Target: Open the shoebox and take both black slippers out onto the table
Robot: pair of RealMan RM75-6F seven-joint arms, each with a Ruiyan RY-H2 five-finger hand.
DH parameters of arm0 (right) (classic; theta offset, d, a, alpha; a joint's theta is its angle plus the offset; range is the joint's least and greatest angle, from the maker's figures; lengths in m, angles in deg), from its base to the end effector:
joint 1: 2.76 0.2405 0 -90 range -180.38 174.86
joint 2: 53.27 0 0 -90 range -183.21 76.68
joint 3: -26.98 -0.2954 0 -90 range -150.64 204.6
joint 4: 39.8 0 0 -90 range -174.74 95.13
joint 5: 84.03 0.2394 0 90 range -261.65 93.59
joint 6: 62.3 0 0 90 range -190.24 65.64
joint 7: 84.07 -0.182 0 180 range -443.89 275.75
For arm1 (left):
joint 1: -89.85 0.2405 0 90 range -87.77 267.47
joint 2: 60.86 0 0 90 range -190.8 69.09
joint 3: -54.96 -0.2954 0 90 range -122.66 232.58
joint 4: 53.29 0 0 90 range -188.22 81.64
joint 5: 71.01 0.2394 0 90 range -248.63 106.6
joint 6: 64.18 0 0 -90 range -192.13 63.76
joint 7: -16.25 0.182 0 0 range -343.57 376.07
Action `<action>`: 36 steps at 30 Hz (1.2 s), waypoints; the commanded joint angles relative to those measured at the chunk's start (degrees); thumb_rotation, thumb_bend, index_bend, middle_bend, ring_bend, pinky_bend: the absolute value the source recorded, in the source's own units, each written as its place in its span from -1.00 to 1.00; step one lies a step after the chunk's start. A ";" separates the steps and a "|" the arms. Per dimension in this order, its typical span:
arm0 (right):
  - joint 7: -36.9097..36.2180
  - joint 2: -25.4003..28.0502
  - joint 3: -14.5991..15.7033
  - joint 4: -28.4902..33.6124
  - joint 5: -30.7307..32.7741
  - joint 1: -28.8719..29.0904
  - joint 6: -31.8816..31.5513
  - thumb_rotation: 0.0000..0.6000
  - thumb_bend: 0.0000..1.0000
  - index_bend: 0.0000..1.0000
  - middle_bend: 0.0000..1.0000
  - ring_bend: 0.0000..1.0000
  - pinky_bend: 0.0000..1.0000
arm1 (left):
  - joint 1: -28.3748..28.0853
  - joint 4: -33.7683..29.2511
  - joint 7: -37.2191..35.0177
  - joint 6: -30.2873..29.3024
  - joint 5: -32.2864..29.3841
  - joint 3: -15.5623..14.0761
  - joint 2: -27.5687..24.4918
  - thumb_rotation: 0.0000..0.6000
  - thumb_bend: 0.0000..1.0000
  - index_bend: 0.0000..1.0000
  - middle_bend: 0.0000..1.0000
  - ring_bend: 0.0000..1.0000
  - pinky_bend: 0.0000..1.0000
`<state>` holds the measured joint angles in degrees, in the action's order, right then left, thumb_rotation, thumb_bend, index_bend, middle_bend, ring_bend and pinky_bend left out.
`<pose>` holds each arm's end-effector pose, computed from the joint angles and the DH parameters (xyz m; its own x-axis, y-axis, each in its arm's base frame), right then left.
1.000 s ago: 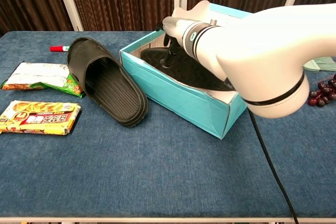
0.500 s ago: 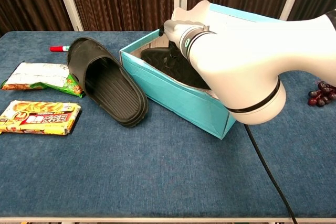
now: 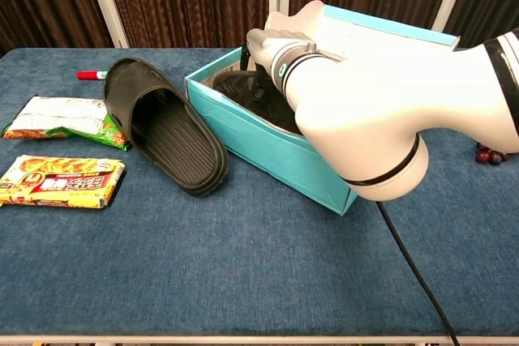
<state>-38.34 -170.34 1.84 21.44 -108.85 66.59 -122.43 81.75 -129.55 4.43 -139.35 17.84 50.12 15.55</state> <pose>-0.0108 -0.4643 -0.1760 0.4153 -0.2931 0.8612 -0.9094 -0.1577 0.3849 -0.3992 0.2102 0.0440 0.2860 0.2898 0.9133 0.9580 -0.0672 -0.2787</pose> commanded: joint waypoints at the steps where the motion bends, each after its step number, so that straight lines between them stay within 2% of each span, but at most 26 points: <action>1: -0.16 -0.10 -0.11 0.00 -0.66 -0.46 0.14 1.00 0.25 -0.32 0.22 -0.14 -0.61 | 0.03 -0.05 0.05 -0.04 0.03 -0.02 -0.03 1.00 -1.00 -0.74 -0.62 -0.66 -0.38; 8: -1.15 0.44 -0.67 1.53 -2.63 -1.50 -0.20 1.00 0.31 -0.20 0.34 -0.04 -0.50 | 0.07 -0.41 0.39 0.04 -0.08 -0.02 -0.28 1.00 -1.00 -0.74 -0.63 -0.66 -0.38; 17: -3.43 4.14 -2.10 7.58 -6.60 -3.60 -3.02 1.00 0.39 -0.09 0.45 0.05 -0.44 | -0.41 -1.55 1.07 -0.02 0.21 0.32 -0.85 1.00 -1.00 -0.74 -0.64 -0.66 -0.38; 22: -3.67 6.41 -2.39 10.63 -7.66 -4.76 -4.17 1.00 0.41 -0.02 0.52 0.12 -0.30 | -0.44 -2.36 1.64 -0.23 0.27 0.40 -1.16 1.00 -1.00 -0.75 -0.64 -0.66 -0.38; 36: -5.81 9.54 -4.08 14.74 -9.28 -5.84 -5.62 1.00 0.41 0.02 0.56 0.15 -0.21 | -0.75 -2.95 2.30 0.30 0.02 0.49 -1.36 1.00 -1.00 -0.74 -0.66 -0.66 -0.38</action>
<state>-43.99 -161.02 -2.03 35.93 -117.98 60.79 -127.85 81.01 -132.50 6.73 -139.05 17.86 50.61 14.19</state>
